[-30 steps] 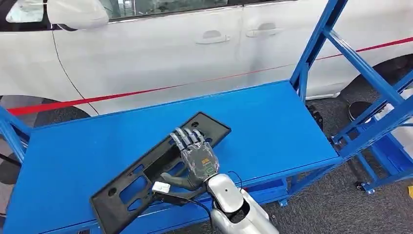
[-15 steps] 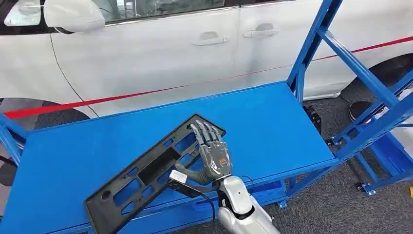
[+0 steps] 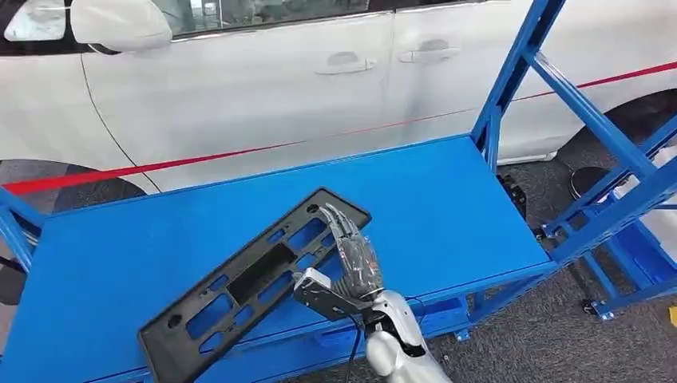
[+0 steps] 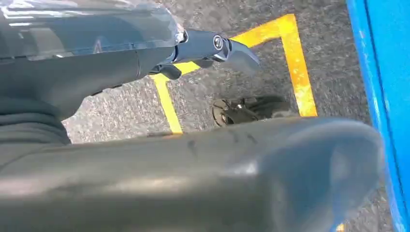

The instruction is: Take the parts from the cabinet and place them on the table.

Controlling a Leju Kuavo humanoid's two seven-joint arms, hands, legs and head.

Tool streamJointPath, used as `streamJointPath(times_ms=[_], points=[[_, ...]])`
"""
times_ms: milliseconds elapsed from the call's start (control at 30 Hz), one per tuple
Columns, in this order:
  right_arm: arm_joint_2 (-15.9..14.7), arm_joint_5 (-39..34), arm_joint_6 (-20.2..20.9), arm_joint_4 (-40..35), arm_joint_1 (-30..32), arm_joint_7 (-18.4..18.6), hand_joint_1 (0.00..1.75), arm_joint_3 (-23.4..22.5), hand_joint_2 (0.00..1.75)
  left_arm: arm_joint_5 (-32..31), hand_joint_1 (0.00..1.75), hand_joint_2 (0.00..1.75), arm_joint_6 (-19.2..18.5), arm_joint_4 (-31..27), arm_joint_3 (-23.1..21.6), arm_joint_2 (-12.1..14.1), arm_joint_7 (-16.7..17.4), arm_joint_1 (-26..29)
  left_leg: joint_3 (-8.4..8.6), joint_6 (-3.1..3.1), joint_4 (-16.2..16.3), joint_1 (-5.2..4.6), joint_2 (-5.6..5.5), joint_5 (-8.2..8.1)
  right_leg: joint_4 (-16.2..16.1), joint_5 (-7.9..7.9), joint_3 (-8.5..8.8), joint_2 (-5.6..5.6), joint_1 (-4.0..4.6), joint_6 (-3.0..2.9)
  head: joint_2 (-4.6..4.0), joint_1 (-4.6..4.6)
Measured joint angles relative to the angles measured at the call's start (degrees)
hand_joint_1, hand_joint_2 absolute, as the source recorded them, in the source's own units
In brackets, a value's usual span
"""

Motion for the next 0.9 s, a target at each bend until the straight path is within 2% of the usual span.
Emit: streamJointPath(times_ms=[33,67,100,133,167,200,233,267,300,333,367,400,467,533,567,600,667,700,733,767,833,867,900], points=[[-0.1,0.1,-0.1,-0.4,0.1,-0.1,0.0,-0.2,1.75,0.0,0.0,0.0,0.0,0.0,0.1,0.0,0.0,0.1,0.15,0.21,-0.2,-0.05,0.13,0.13,1.0,-0.71,-0.19,-0.04,-0.19,0.35,0.0,0.04],[-0.2,0.4,-0.1,-0.9,0.2,-0.2,0.0,-0.3,1.75,0.2,0.0,0.0,0.2,0.0,0.2,0.0,-0.1,0.0,0.09,0.46,-0.3,0.0,0.21,0.15,3.8,-2.71,-1.54,-0.06,-0.27,0.51,0.0,0.04],[-0.3,1.0,-0.3,-1.1,0.3,-0.4,0.0,-0.4,1.75,0.3,0.0,0.0,0.2,0.0,0.5,0.0,-0.3,-0.1,0.08,0.61,-0.3,-0.02,0.23,0.15,8.7,-5.23,-3.86,-0.05,-0.55,0.8,0.0,0.04],[-0.5,1.7,-0.5,-1.1,0.7,-0.5,0.0,-0.5,1.75,0.4,0.0,0.0,0.3,0.0,0.7,0.0,-0.5,-0.1,0.08,0.63,-0.2,-0.06,0.23,0.13,12.9,-6.98,-5.92,-0.05,-0.75,1.04,0.0,0.04],[-0.8,2.4,-0.9,-1.1,1.4,-0.7,0.0,-0.6,1.75,0.5,0.0,0.0,0.4,0.0,1.0,0.0,-0.7,-0.1,0.06,0.68,-0.2,-0.06,0.22,0.08,16.0,-7.77,-7.5,-0.06,-0.9,1.24,0.0,0.04],[-1.1,3.0,-1.3,-1.0,2.0,-1.0,0.0,-0.6,1.75,0.6,0.0,0.0,0.6,0.0,1.3,0.1,-1.0,-0.1,0.09,0.64,-0.1,-0.05,0.19,0.04,16.6,-7.3,-7.92,-0.08,-1.08,1.33,0.0,0.04],[-1.4,3.6,-1.9,-1.0,2.4,-1.4,0.0,-0.6,1.75,1.1,0.0,0.0,0.7,0.0,1.6,0.1,-1.2,0.0,0.1,0.58,0.0,-0.03,0.14,-0.04,14.8,-5.57,-7.22,-0.09,-1.27,1.4,0.0,0.04],[-1.5,4.0,-2.8,-1.0,2.7,-2.0,0.0,-0.6,1.75,1.3,0.0,0.0,1.0,0.0,1.9,0.1,-1.6,0.0,0.1,0.42,0.2,-0.02,0.09,-0.18,11.1,-3.23,-5.54,-0.14,-1.39,1.38,0.0,0.04],[-1.5,4.3,-3.9,-1.0,2.7,-2.5,0.0,-0.6,1.75,1.6,0.0,0.0,1.2,0.0,2.3,0.1,-1.7,0.0,0.16,0.21,0.3,-0.01,0.07,-0.35,6.5,-0.85,-3.26,-0.24,-1.43,1.28,0.0,0.04],[-1.6,4.6,-5.0,-0.9,2.7,-3.0,0.0,-0.6,1.75,1.7,0.0,0.0,1.4,0.0,2.6,0.1,-1.9,-0.1,0.21,-0.08,0.6,-0.01,0.09,-0.64,1.3,0.7,-0.87,-0.35,-1.42,1.05,0.0,0.04],[-1.6,4.7,-5.9,-0.9,2.8,-3.4,0.0,-0.6,1.75,1.7,0.0,0.0,1.6,0.0,2.7,0.1,-1.9,-0.1,-0.02,-0.47,0.9,-0.39,0.09,-0.86,0.7,-0.08,-0.47,-0.31,-1.03,0.8,0.0,0.04],[-1.7,4.9,-7.0,-0.8,3.1,-3.7,0.0,-0.5,1.75,1.9,0.0,0.0,1.9,0.0,3.0,0.1,-2.1,-0.2,-0.07,-0.71,0.9,-0.37,0.08,-0.84,0.7,0.09,-0.66,-0.27,-1.12,0.41,0.0,0.04],[-2.0,5.4,-9.3,-0.8,4.0,-4.0,0.0,-0.5,1.75,2.4,0.0,0.0,2.4,0.0,3.7,0.1,-2.8,-0.2,0.15,-1.42,0.7,-0.13,0.08,-0.88,0.8,-0.07,-0.68,-0.22,-0.73,-0.19,0.0,0.04],[-2.1,5.7,-10.3,-0.9,4.5,-4.0,0.0,-0.3,1.75,2.7,0.0,0.0,2.4,0.0,4.2,0.2,-3.3,-0.1,0.04,-2.19,1.3,0.08,0.16,-1.7,0.1,0.32,-0.36,-0.31,-1.17,-1.04,0.0,0.04],[-2.2,5.7,-10.6,-1.0,4.7,-4.0,0.0,-0.1,1.75,2.9,0.0,0.0,2.5,-0.1,4.5,0.2,-3.7,-0.1,-0.82,-2.36,3.4,0.07,0.16,-3.27,0.1,0.27,-0.32,-0.31,-1.18,-1.36,0.0,0.02],[-2.3,5.8,-10.7,-1.1,4.9,-4.0,0.0,0.2,1.75,3.0,0.0,0.0,2.5,-0.1,4.7,0.3,-4.0,-0.2,-2.58,-2.54,7.4,0.09,0.16,-5.57,0.1,0.24,-0.33,-0.35,-1.16,-1.52,0.0,0.02],[-2.8,6.2,-11.5,-1.1,5.9,-4.1,0.0,0.5,1.75,3.5,0.0,0.0,2.4,-0.1,5.5,0.3,-4.8,-0.1,-7.28,-2.81,17.4,0.09,0.16,-9.7,0.2,0.15,-0.34,-0.44,-0.93,-1.66,0.0,0.0],[-3.1,6.4,-11.9,-1.0,6.3,-4.2,0.0,0.8,1.75,3.5,0.0,0.0,2.4,-0.1,5.7,0.4,-5.1,0.1,-8.52,-2.78,19.8,0.09,0.16,-9.91,0.2,0.11,-0.3,-0.42,-0.81,-1.72,0.0,0.0],[-3.4,6.6,-12.4,-1.0,6.7,-4.2,0.0,1.2,1.75,3.5,0.0,0.0,2.4,-0.1,6.0,0.5,-5.3,0.2,-8.22,-2.65,18.9,0.08,0.16,-8.57,0.2,0.06,-0.2,-0.35,-0.72,-1.78,0.0,0.02],[-3.6,6.7,-12.7,-1.0,6.9,-4.3,0.0,1.5,1.75,3.5,0.0,0.0,2.3,-0.1,6.2,0.7,-5.6,0.2,-6.67,-2.43,15.5,0.07,0.16,-6.26,0.2,0.0,-0.06,-0.25,-0.67,-1.77,0.0,0.0],[-3.8,6.7,-13.1,-1.0,7.0,-4.3,0.0,2.1,1.75,3.6,0.0,0.0,2.2,-0.1,6.7,0.9,-5.7,0.1,-1.53,-1.68,4.6,-0.08,0.16,-0.9,0.3,-0.19,0.34,-0.07,-0.6,-1.57,0.0,0.02],[-3.8,7.0,-13.5,-1.0,7.1,-4.3,0.0,2.3,1.75,3.5,0.0,0.0,2.2,-0.1,6.8,1.0,-5.7,0.1,-0.21,-1.27,1.8,-0.34,0.15,-1.03,0.3,-0.28,0.39,-0.07,-0.45,-1.39,0.0,0.02],[-4.0,7.7,-13.9,-1.0,7.1,-4.3,0.0,2.7,1.75,3.4,0.0,0.0,2.2,-0.1,6.8,1.0,-5.6,0.0,0.07,-1.09,1.1,-0.52,0.09,-1.11,0.5,-0.33,0.16,0.02,-0.27,-1.05,0.0,0.02]])
